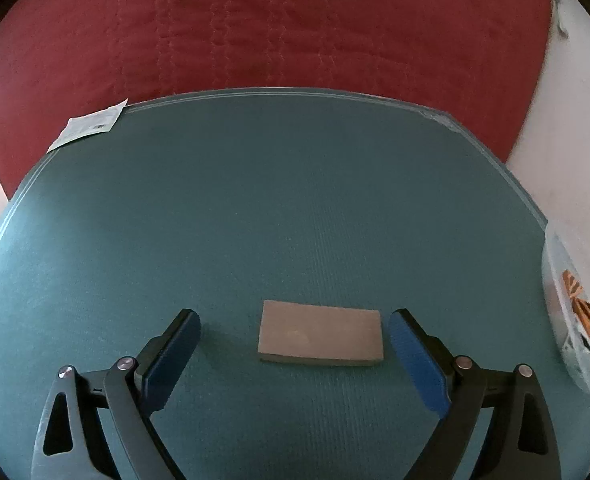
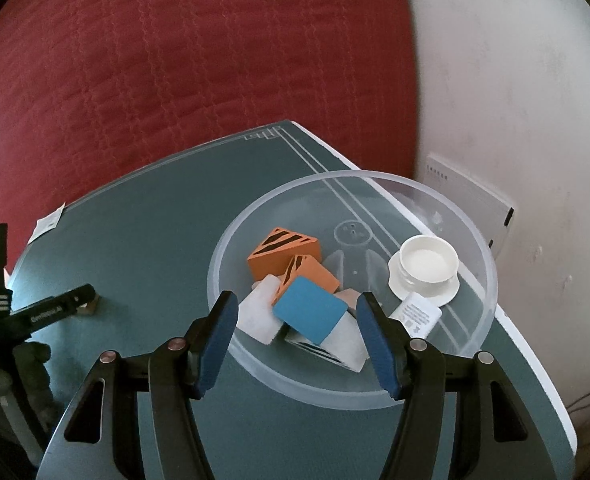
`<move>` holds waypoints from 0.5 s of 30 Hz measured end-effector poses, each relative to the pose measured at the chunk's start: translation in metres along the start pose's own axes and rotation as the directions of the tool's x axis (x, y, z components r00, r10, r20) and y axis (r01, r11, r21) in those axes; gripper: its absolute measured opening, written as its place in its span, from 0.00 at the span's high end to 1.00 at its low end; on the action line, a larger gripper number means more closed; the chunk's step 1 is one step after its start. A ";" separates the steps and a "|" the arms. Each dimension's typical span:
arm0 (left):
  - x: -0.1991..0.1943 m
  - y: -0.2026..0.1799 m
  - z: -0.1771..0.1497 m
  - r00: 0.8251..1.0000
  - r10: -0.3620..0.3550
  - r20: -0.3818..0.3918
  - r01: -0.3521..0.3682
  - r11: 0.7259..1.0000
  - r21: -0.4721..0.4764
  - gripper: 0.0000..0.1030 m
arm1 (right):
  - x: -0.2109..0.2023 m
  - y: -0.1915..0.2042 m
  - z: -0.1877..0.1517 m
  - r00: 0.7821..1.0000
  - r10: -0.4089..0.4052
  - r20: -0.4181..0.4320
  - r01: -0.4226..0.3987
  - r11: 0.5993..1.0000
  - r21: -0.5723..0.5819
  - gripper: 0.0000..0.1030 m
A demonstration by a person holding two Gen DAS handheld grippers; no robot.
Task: Organize rigid objects
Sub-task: 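Carry the tan block over the clear bowl and release it with the left tool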
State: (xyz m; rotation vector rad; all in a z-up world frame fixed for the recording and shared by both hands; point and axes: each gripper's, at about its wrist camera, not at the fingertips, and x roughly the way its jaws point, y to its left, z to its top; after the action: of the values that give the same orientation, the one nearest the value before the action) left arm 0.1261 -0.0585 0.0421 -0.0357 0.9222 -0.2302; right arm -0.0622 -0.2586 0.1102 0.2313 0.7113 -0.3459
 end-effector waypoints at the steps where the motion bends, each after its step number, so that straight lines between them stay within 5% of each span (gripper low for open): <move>1: 0.000 -0.001 0.000 1.000 0.002 0.001 -0.002 1.000 0.006 0.06 | 0.000 0.000 -0.001 1.000 0.001 0.000 -0.001 1.000 0.000 0.39; 11: -0.001 -0.015 -0.006 1.000 0.020 0.014 -0.021 0.995 0.095 0.39 | -0.002 0.000 -0.005 1.000 0.002 0.001 -0.002 1.000 0.002 0.39; 15: -0.003 -0.014 -0.007 0.999 0.030 0.024 -0.033 0.995 0.091 0.39 | -0.004 -0.001 -0.006 1.000 0.002 0.006 -0.002 1.000 0.004 0.39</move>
State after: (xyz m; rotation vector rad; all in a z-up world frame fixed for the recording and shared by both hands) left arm 0.1163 -0.0707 0.0419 0.0605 0.8881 -0.2419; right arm -0.0691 -0.2571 0.1084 0.2352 0.7042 -0.3458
